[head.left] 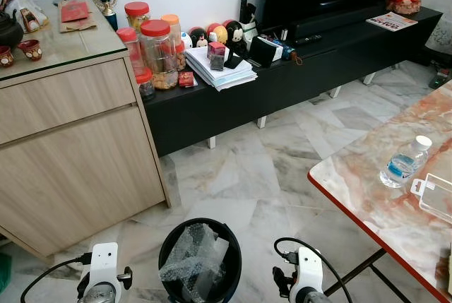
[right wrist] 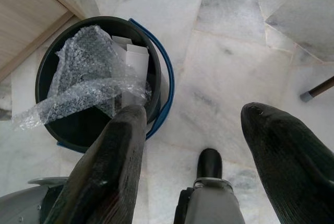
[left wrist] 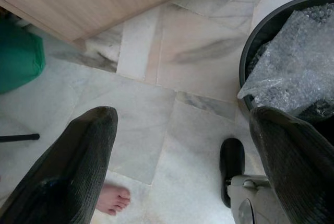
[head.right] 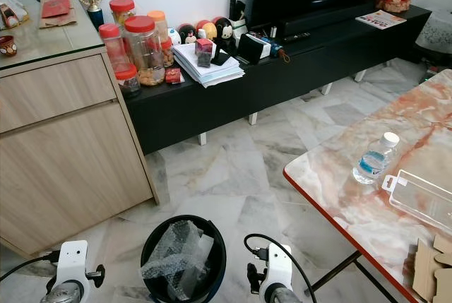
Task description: Picking trash to rubbish bin
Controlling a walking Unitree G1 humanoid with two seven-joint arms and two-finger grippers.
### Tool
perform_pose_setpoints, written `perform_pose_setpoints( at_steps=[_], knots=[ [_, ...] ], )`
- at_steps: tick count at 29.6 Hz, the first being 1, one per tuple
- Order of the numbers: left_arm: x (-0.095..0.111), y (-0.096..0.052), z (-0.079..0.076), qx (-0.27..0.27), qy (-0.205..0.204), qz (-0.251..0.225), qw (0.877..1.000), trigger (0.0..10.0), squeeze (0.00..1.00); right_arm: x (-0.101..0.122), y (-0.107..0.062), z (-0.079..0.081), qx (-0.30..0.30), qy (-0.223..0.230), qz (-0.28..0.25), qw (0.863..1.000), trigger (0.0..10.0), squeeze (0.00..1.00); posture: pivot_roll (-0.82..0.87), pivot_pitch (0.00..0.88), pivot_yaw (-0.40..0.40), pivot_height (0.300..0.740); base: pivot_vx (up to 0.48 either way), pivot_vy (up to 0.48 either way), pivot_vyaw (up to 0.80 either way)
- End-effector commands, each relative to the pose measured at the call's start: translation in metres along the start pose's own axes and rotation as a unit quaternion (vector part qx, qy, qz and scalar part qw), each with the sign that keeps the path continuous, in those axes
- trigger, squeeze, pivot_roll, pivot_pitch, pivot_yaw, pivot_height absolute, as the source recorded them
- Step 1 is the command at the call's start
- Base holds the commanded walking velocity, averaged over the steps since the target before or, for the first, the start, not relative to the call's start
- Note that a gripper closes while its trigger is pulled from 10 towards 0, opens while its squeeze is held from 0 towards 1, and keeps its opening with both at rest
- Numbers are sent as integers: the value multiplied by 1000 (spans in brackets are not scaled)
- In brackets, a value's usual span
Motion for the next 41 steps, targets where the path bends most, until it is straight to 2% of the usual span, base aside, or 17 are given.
perform_pose_setpoints(
  at_steps=[1,36,41],
  knots=[
    [-4,-1,1,0,3,7,1000,10000,0,3,0,-1,-1,1,-5,1000,10000,0,54,37,-40,740,0,0,0],
    [-5,-1,-2,-2,-1,7,1000,10000,0,5,0,-2,-1,-3,-7,1000,10000,0,55,33,-48,740,-283,0,0],
    [-5,-1,-2,-2,0,9,1000,10000,0,5,0,-3,-2,-3,-7,1000,10000,0,55,33,-48,740,0,0,0]
  ],
)
Point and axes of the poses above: a point about 5 cm out from each wrist's last joint towards the gripper, its own y axis pointing out of the wrist towards the gripper, its own x axis along the axis of the wrist's last joint, z = x × y, the point moved 5 cm from there along y, pointing out of the wrist towards the gripper, and after that the axes turned 1 degree about y, right-handed, at the moved point
